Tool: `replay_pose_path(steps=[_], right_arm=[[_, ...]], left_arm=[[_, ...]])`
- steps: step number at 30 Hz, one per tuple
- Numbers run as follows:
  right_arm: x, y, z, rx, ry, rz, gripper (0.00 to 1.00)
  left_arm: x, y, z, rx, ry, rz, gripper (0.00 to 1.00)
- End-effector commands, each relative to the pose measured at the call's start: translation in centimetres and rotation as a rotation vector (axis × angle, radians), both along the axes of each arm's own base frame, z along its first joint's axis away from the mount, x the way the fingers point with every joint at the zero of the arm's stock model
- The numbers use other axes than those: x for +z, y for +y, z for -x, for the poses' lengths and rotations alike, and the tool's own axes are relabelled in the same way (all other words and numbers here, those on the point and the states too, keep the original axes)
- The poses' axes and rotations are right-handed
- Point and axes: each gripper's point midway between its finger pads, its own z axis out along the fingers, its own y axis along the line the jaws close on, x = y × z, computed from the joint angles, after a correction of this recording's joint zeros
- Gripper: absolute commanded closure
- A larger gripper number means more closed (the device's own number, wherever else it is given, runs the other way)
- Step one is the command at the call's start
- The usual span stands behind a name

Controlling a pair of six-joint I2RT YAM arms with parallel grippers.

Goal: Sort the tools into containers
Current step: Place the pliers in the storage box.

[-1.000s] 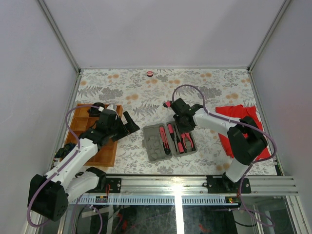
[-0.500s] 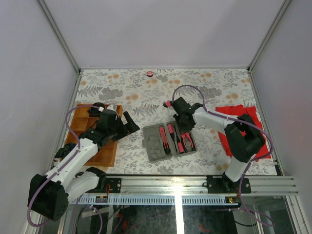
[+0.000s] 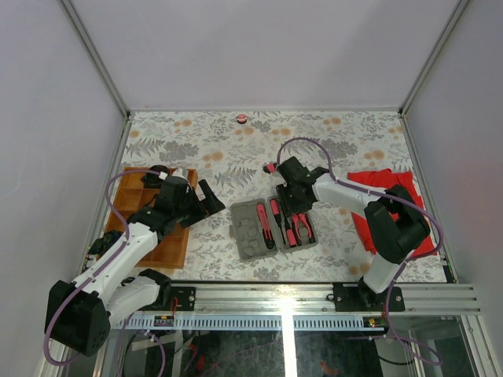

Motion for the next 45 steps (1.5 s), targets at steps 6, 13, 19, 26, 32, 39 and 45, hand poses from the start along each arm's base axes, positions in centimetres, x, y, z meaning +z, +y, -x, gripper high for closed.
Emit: replay_pose_path(steps=[6, 13, 19, 26, 32, 39, 45], right_arm=[[8.5, 2.2, -3.6, 0.04, -0.26, -0.156, 0.45], [11.5, 1.6, -4.1, 0.011, -0.4, -0.214, 0.36], [10.9, 0.4, -3.1, -0.024, -0.422, -0.22, 0.33], [9.7, 0.8, -2.2, -0.013, -0.424, -0.285, 0.3], [8.5, 1.7, -2.1, 0.023, -0.394, -0.302, 0.25], [6.8, 1.3, -2.3, -0.008, -0.329, -0.239, 0.19], [6.2, 0.3, -3.5, -0.043, -0.299, -0.196, 0.19]], left_arm=[[1.7, 0.6, -1.1, 0.029, -0.057, -0.02, 0.0], [1.9, 0.9, -1.2, 0.033, -0.065, -0.043, 0.0], [1.9, 0.9, -1.5, 0.028, -0.065, -0.055, 0.0], [1.7, 1.0, -1.5, 0.028, -0.056, -0.059, 0.0], [1.5, 1.0, -1.5, 0.026, -0.043, -0.067, 0.0], [1.3, 1.4, -1.7, 0.039, -0.042, -0.092, 0.0], [0.8, 1.5, -2.1, 0.036, -0.025, -0.115, 0.0]])
